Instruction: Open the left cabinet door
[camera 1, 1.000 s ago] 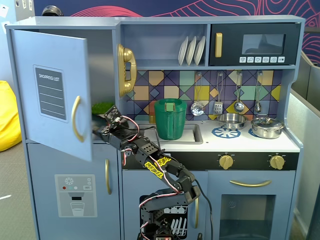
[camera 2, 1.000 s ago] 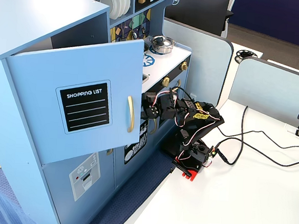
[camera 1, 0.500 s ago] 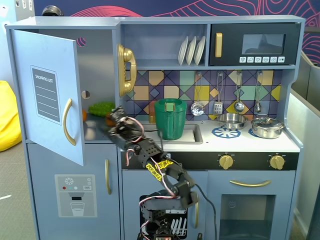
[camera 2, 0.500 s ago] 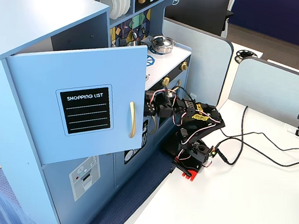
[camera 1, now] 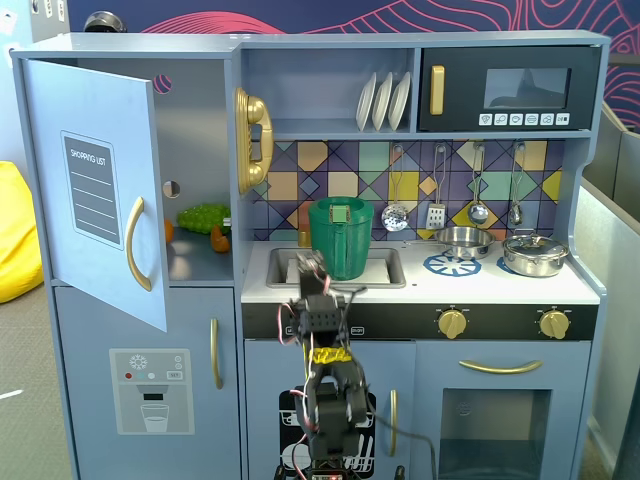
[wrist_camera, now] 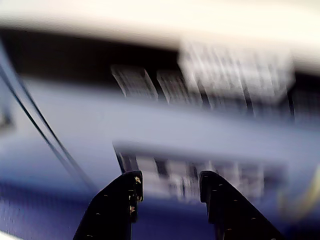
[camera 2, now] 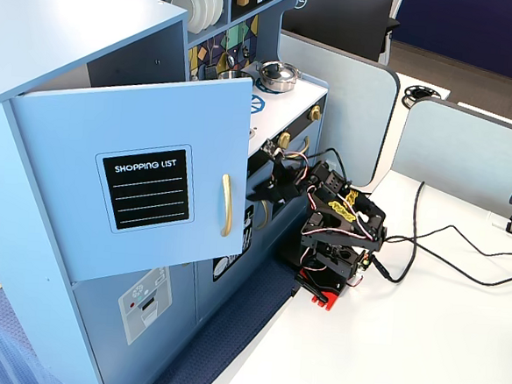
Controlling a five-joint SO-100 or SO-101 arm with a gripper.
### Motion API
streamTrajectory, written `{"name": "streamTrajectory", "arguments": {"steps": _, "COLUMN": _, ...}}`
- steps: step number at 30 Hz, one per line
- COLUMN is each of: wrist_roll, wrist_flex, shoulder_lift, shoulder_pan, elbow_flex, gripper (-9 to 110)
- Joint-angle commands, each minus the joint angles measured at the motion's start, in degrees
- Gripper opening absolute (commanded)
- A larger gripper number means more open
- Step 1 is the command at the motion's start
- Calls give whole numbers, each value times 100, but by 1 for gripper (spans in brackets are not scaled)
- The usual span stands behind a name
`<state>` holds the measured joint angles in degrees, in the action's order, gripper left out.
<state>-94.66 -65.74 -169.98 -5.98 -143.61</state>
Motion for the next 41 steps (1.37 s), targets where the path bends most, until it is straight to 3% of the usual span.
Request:
{"name": "streamTrajectory", "arguments": {"steps": 1, "wrist_roll": 606, "wrist_flex": -686, "shoulder_lift": -844, "shoulder_pan": 299, "elbow_flex": -817, "gripper": 6}}
{"name": "streamTrajectory", "arguments": {"steps": 13, "wrist_roll": 1143, "wrist_flex": -439, "shoulder_lift": -1204, "shoulder_pan": 598, "elbow_flex": -2804, "gripper": 4}}
{"name": "streamTrajectory", "arguments": {"steps": 17, "wrist_roll": 1371, "wrist_flex": -659, "shoulder_lift": -1213, "shoulder_pan": 501, "elbow_flex": -2804, "gripper": 4}}
{"name": "streamTrajectory", "arguments": {"steps": 29, "wrist_roll": 580, "wrist_flex": -2109, "shoulder_lift": -1213, "shoulder_pan": 554, "elbow_flex": -2813, "gripper": 0}}
{"name": "streamTrajectory", "arguments": {"steps": 41, "wrist_roll": 659, "wrist_flex": -2215, "shoulder_lift": -1213, "shoulder_pan": 554, "elbow_flex": -2813, "gripper": 1}}
